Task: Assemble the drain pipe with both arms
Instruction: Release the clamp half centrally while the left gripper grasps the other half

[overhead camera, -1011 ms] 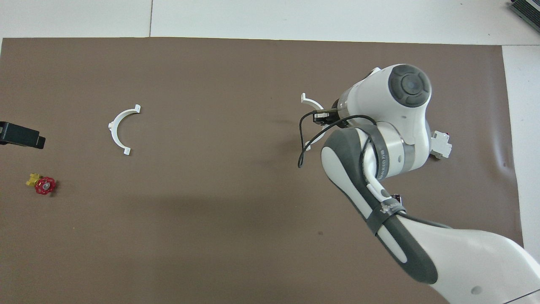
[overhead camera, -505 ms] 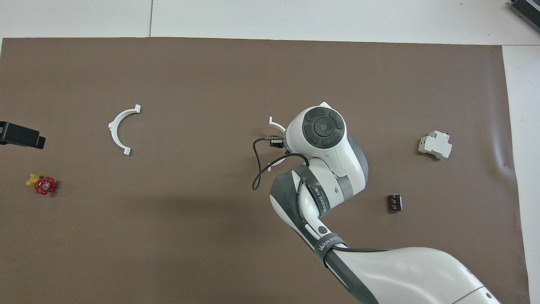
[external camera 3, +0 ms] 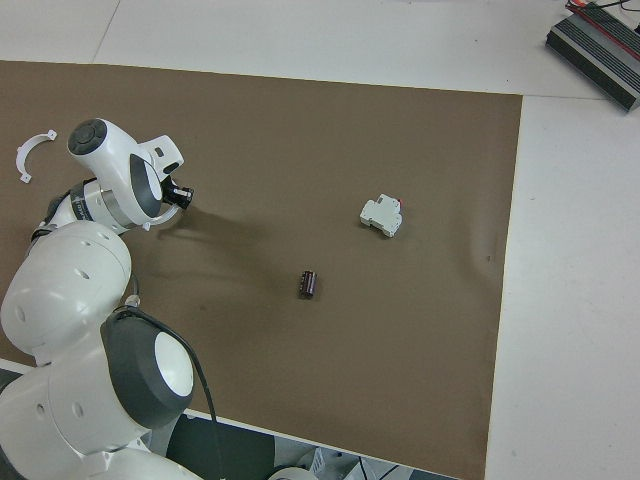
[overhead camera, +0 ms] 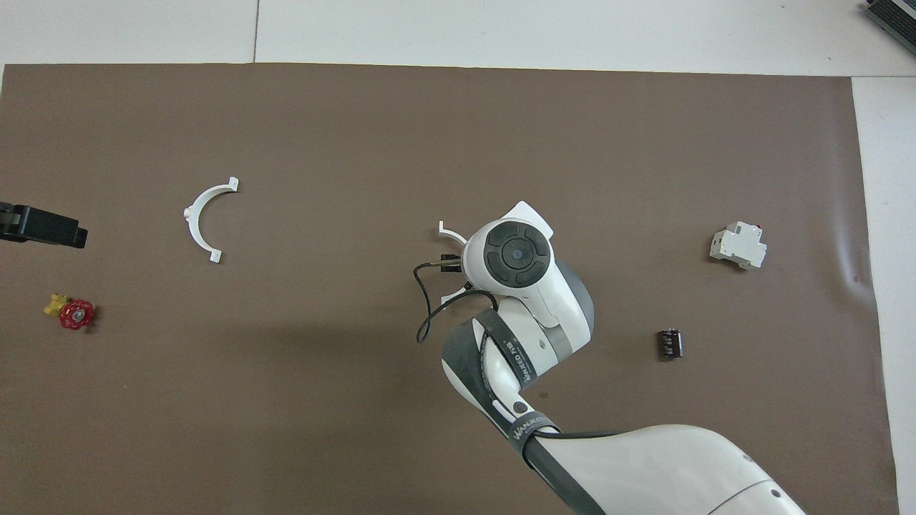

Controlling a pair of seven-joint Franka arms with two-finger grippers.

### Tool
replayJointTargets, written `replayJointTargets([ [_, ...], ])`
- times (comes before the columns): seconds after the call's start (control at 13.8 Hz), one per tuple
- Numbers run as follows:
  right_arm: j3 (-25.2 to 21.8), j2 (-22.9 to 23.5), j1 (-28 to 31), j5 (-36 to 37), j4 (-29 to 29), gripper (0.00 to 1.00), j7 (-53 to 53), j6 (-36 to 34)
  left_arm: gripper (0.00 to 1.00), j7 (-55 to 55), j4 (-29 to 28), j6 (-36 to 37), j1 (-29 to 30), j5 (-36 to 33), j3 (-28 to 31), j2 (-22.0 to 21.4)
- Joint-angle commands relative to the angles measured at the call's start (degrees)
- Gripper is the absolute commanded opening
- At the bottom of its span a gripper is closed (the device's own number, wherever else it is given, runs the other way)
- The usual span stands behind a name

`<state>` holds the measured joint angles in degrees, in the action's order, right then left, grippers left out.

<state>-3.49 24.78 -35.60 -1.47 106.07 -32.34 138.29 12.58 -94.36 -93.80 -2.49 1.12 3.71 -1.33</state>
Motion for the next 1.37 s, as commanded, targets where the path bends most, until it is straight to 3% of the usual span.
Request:
replayJointTargets([
  [0.0,-0.12,-0.52,0.0,1.47,2.65,0.0,-1.5,3.21,1.0,-0.01,-5.65,-6.11,0.47,-0.41,-0.46,-2.36],
  [0.22,-0.12,-0.43,0.0,1.47,2.83,0.0,-1.41,3.3,1.0,-0.01,-9.96,-12.96,0.56,-0.33,-0.37,-1.84],
  [0.29,-0.12,-0.52,0.0,1.47,2.83,0.06,-1.41,3.21,1.0,-0.01,-10.75,-15.07,0.65,-0.33,-0.28,-0.96],
  [0.43,-0.12,-0.52,-0.09,1.47,2.92,0.96,-1.49,3.12,1.0,-0.01,-11.64,-18.51,0.73,-0.33,-0.28,1.49],
  [0.79,-0.46,-5.07,1.05,1.47,2.13,1.0,-0.79,1.64,1.0,0.34,-14.0,-27.72,0.91,-0.33,-0.37,7.38],
  [0.94,-0.91,-8.85,4.46,1.47,2.04,1.0,-0.53,-1.08,1.0,0.34,-16.81,-33.96,0.91,-0.33,-0.37,8.62],
  [1.3,-0.91,-16.15,14.31,1.47,-0.24,1.0,6.92,-13.28,1.0,0.34,-17.0,-43.12,0.82,-0.33,-0.46,16.52],
])
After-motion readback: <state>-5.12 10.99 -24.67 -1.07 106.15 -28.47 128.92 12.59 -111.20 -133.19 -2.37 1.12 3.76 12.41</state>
